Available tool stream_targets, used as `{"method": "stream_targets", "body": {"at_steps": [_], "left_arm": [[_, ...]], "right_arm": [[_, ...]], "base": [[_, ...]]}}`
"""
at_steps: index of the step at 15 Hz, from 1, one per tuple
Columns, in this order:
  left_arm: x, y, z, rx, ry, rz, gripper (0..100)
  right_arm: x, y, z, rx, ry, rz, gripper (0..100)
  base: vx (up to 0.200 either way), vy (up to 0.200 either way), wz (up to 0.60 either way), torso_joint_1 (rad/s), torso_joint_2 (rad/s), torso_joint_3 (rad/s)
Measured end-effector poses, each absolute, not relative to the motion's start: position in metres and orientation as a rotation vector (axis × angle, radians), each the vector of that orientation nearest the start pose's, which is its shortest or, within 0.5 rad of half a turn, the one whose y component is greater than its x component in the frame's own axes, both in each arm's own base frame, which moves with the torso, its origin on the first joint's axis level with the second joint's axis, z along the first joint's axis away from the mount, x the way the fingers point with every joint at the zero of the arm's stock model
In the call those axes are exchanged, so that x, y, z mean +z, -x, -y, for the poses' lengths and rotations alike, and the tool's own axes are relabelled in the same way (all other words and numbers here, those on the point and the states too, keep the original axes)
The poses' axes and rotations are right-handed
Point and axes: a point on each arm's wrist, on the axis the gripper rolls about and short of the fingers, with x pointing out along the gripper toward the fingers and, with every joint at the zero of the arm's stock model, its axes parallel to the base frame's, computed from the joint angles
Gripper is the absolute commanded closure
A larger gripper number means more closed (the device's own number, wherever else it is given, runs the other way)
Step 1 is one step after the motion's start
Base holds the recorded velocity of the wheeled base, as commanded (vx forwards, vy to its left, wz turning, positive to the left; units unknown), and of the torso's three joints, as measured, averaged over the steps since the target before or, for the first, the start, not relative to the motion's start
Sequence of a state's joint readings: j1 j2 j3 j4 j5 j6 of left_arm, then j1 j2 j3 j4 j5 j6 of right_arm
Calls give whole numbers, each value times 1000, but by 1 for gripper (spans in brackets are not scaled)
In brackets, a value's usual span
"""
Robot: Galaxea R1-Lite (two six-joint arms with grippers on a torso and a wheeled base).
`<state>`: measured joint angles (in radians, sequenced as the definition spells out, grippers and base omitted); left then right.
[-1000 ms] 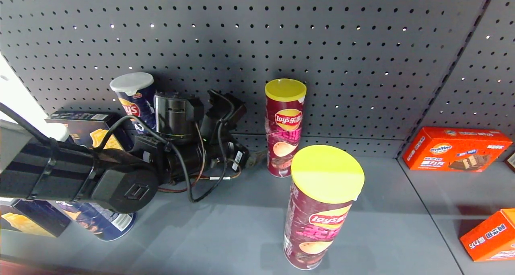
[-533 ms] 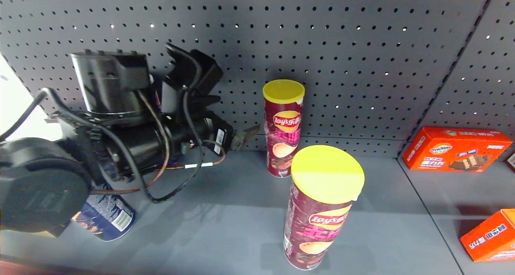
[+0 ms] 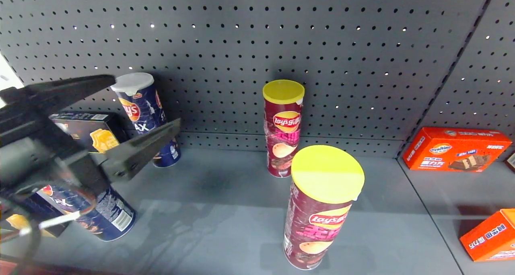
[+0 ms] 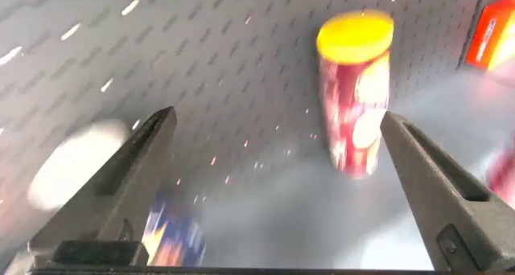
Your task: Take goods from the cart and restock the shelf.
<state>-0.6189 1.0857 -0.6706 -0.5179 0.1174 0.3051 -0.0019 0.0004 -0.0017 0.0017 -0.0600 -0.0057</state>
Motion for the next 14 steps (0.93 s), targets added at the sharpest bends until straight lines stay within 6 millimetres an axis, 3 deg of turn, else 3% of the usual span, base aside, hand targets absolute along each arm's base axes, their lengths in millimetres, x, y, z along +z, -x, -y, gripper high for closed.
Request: {"method": "stream_targets", "body": {"at_steps": [4, 9, 11, 14], "left_arm": [[198, -64, 29, -253, -326, -63, 0], [121, -17, -1, -60, -296, -227, 0], [102, -6, -6, 64, -265, -244, 0], [92, 2, -7, 301, -202, -268, 0]], "right_arm": [[76, 23, 1, -62, 6, 0, 0], [76, 23, 1, -61, 6, -1, 0], [76, 23, 1, -61, 6, -1, 0], [76, 23, 1, -62, 6, 0, 0]], "base": [[0, 0, 0, 0, 0, 0], [0, 0, 0, 0, 0, 0], [0, 0, 0, 0, 0, 0], [0, 0, 0, 0, 0, 0]]}}
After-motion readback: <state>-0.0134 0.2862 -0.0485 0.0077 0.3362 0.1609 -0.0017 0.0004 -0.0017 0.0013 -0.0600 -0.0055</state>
